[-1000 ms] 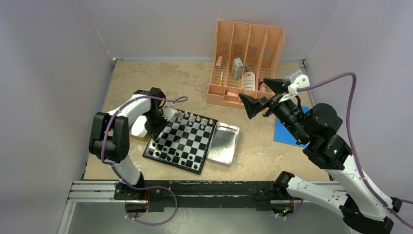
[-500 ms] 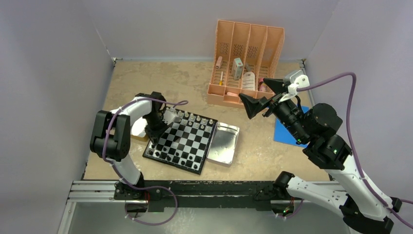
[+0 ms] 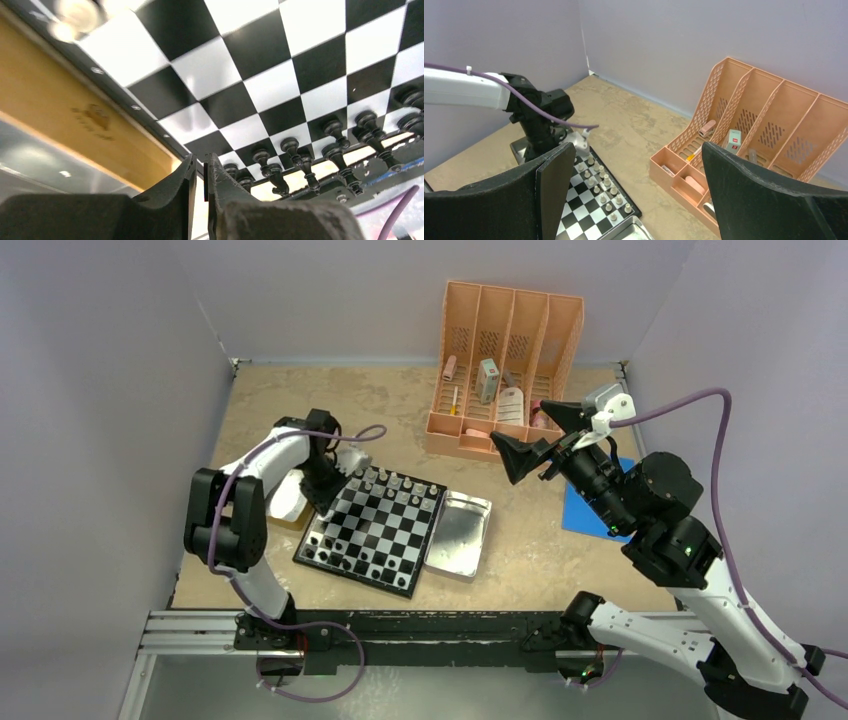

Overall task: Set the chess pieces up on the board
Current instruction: Reset both arms

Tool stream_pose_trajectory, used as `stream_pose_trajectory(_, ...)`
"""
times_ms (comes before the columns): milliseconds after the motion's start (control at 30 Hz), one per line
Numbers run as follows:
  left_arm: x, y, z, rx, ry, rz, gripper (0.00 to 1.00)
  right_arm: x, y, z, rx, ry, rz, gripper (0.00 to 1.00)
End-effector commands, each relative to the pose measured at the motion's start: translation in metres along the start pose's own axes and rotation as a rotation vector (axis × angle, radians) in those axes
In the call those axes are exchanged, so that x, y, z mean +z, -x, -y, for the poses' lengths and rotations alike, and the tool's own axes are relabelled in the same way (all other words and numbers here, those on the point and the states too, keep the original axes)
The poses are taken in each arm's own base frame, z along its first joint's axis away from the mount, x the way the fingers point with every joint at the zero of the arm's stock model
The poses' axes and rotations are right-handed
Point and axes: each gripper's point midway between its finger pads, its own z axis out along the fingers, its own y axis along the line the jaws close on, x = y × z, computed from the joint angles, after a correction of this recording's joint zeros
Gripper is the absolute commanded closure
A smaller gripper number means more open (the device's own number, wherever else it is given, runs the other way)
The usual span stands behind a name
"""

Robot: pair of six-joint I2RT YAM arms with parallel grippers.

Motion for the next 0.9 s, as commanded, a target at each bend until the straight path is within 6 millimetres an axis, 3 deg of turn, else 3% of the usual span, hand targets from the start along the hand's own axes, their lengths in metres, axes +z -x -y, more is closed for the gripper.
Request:
stream_pose_trajectory(0,-0.052,0.05,-0.015,-0.008,0.1,0.239,0.88,-0.002,0.009,-0.002,0.041,0.006,0.04,0.01)
stream_pose_trajectory(67,-0.078,0.067,-0.014,-0.005,0.126,0.34,0.84,-0.002,0.0,-0.006,0.106,0.007,0.015,0.02)
stream_pose_trajectory(133,-0.104,0.082,-0.012,-0.008,0.143,0.442,0.55,-0.001,-0.009,-0.008,0.155,0.007,-0.016,0.01)
stream_pose_trajectory(167,-0.118,0.09,-0.006,-0.005,0.134,0.502,0.5,0.0,-0.015,-0.011,0.176,0.009,-0.034,0.01)
stream_pose_trajectory(367,-0.202,0.112,0.031,-0.054,0.09,0.863,0.42,0.01,-0.053,-0.021,0.312,-0.008,-0.157,0.01)
stream_pose_trajectory(600,-0.277,0.093,0.079,-0.19,-0.003,1.16,0.37,0.018,-0.11,-0.048,0.493,0.014,-0.343,0.01)
stream_pose_trajectory(667,-0.288,0.08,0.1,-0.172,-0.064,1.206,0.36,0.018,-0.125,-0.047,0.561,-0.035,-0.371,0.01)
stream_pose_trajectory(733,-0.285,0.068,0.118,-0.151,-0.125,1.209,0.36,0.018,-0.14,-0.048,0.604,-0.058,-0.384,0.01)
stream_pose_trajectory(800,-0.27,0.05,0.133,-0.142,-0.166,1.216,0.35,0.017,-0.15,-0.048,0.654,-0.075,-0.377,0.01)
stream_pose_trajectory(867,-0.249,0.034,0.126,-0.312,-0.154,1.2,0.34,0.016,-0.161,-0.046,0.684,-0.098,-0.377,0.01)
